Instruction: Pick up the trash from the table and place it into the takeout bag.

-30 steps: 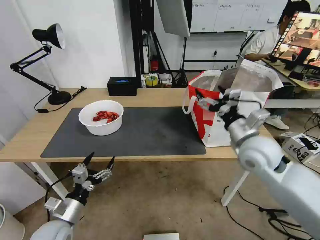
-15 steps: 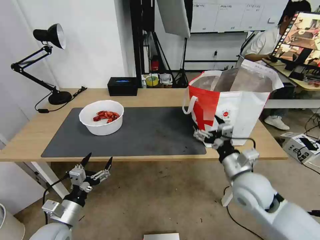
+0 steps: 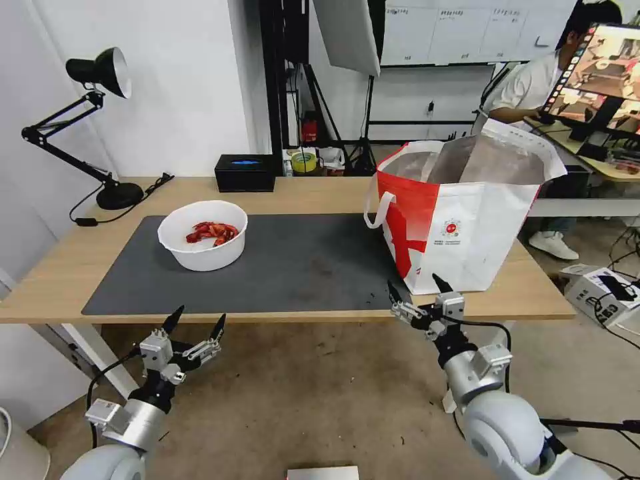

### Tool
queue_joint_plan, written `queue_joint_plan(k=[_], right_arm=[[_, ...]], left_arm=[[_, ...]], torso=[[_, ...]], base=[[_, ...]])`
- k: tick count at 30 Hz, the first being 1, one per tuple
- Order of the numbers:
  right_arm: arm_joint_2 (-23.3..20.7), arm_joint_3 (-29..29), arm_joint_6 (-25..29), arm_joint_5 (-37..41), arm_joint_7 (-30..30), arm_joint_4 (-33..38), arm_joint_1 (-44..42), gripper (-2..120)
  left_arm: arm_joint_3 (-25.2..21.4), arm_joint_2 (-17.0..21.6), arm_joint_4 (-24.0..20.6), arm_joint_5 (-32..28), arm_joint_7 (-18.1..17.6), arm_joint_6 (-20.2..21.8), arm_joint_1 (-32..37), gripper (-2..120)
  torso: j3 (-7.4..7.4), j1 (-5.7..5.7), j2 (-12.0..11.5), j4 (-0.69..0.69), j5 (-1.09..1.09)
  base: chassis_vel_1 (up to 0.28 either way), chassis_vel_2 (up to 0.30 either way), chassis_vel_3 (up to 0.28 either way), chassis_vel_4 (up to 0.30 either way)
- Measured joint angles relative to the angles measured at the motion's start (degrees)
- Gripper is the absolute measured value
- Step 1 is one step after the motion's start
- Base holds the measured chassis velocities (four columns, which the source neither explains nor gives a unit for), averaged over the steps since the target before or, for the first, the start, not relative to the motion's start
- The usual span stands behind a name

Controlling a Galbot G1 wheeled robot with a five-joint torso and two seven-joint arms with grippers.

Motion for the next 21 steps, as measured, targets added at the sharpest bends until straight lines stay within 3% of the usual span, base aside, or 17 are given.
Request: queue_joint_plan(k=[7, 21], right_arm=[[0.83, -0.24, -0.43, -1.32, 3.20, 1.17, -2.90, 100], [1.22, -0.05, -0.89, -2.40, 3.57, 1.52, -6.46, 100]], left_arm=[[-0.05, 0.05, 0.38, -0.11, 0.09, -0.10, -0.06, 100], [0.06, 0.00, 0.66, -0.19, 0.19, -0.23, -0.13, 100]], torso=[[0.00, 0.00, 0.00, 0.00, 0.00], [0.00, 0.01, -0.01, 0.00, 0.01]], base=[[0.000, 0.000, 0.000, 0.000], [0.000, 0.000, 0.000, 0.000]])
